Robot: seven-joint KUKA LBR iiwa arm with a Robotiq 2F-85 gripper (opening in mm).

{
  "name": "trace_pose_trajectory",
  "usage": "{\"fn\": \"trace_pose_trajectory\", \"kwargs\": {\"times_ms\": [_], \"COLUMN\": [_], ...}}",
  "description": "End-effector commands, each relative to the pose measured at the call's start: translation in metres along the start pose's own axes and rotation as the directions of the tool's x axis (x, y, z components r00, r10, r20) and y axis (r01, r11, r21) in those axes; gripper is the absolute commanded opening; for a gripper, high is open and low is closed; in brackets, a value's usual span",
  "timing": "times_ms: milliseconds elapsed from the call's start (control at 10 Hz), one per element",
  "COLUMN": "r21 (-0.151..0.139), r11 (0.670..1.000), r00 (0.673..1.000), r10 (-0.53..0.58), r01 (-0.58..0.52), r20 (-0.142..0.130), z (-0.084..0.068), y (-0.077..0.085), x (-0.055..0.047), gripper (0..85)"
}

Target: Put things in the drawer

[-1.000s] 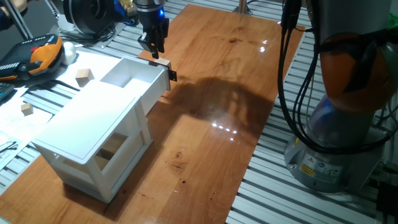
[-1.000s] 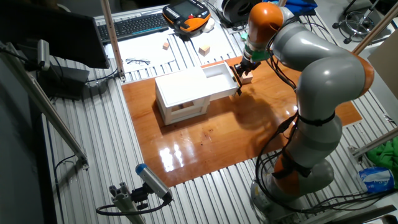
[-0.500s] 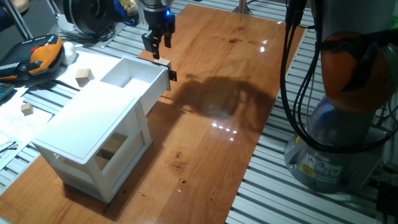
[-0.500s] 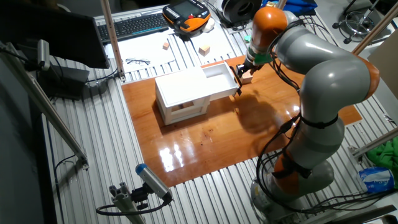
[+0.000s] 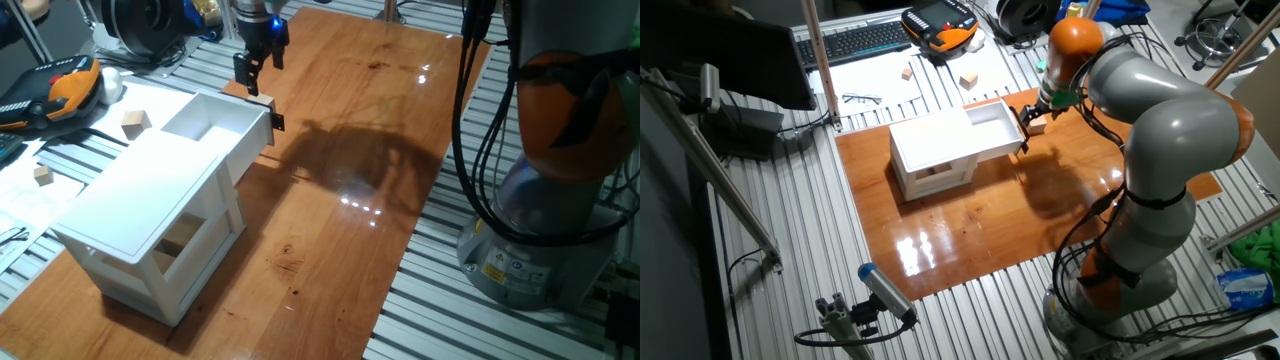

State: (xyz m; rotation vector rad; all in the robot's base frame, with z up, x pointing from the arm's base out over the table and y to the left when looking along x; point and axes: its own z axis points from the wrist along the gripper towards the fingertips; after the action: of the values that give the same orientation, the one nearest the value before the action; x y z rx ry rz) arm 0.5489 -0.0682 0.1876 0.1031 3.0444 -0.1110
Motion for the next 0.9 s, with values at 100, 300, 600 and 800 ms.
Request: {"fn": "trace_pose_trajectory", "kwargs": {"times_ms": [100,300,600,800], "r21": [0.020,-0.008,-0.031,-0.027], "r11": [1.000,1.000,0.999,1.000], "r00": [1.000,1.000,0.999,0.999], "r10": [0.006,0.024,-0.010,-0.016], "r01": [-0.006,-0.024,0.009,0.015], "r20": [0.005,-0.013,-0.032,-0.034], "z": [0.0022,0.0021,0.0021,0.0021], "y": [-0.0001,0.0008,0.0008,0.0008], "x": [-0.0006,-0.0012,-0.0012,-0.0012], "gripper": [85.0,85.0,34.0,0.0]}}
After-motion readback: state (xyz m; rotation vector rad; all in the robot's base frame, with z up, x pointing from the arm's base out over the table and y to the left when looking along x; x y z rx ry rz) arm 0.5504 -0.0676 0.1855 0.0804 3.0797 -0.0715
